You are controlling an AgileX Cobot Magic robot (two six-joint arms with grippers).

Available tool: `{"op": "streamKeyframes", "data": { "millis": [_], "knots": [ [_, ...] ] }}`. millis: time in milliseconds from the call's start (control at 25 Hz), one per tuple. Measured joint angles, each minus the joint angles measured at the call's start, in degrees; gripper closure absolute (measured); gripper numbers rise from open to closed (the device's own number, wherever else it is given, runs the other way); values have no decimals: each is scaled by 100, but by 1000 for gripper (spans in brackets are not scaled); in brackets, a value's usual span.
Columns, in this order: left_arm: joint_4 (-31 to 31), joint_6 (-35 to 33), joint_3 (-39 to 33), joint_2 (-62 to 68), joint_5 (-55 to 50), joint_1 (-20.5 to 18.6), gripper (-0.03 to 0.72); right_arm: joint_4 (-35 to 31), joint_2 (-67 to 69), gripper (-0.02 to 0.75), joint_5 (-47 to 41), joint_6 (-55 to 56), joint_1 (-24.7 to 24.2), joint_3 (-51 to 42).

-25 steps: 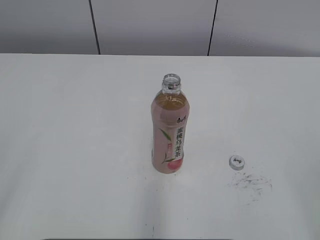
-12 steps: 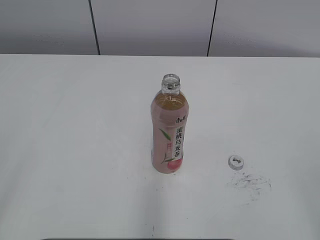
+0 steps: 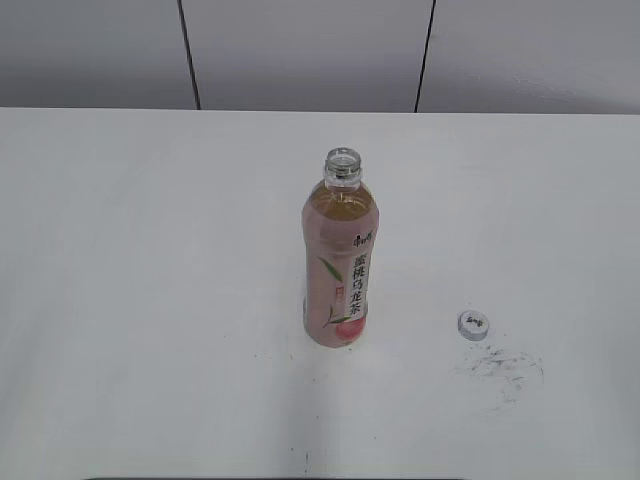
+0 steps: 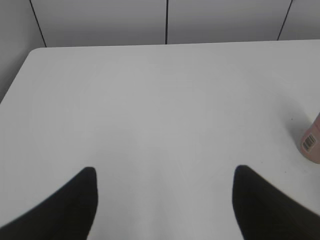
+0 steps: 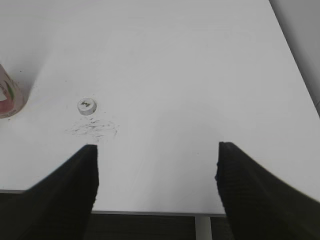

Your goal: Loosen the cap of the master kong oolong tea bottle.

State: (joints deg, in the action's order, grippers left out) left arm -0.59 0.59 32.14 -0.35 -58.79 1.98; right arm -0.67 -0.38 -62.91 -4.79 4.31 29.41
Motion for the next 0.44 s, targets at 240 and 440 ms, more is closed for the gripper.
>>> {"op": "streamKeyframes", "data": {
  "millis": [240, 440],
  "knots": [
    [0, 0, 0, 0, 0, 0, 188, 0, 0, 183, 0, -2, 0, 0],
    [0, 0, 0, 0, 0, 0, 188, 0, 0, 183, 0, -2, 0, 0]
  ]
}}
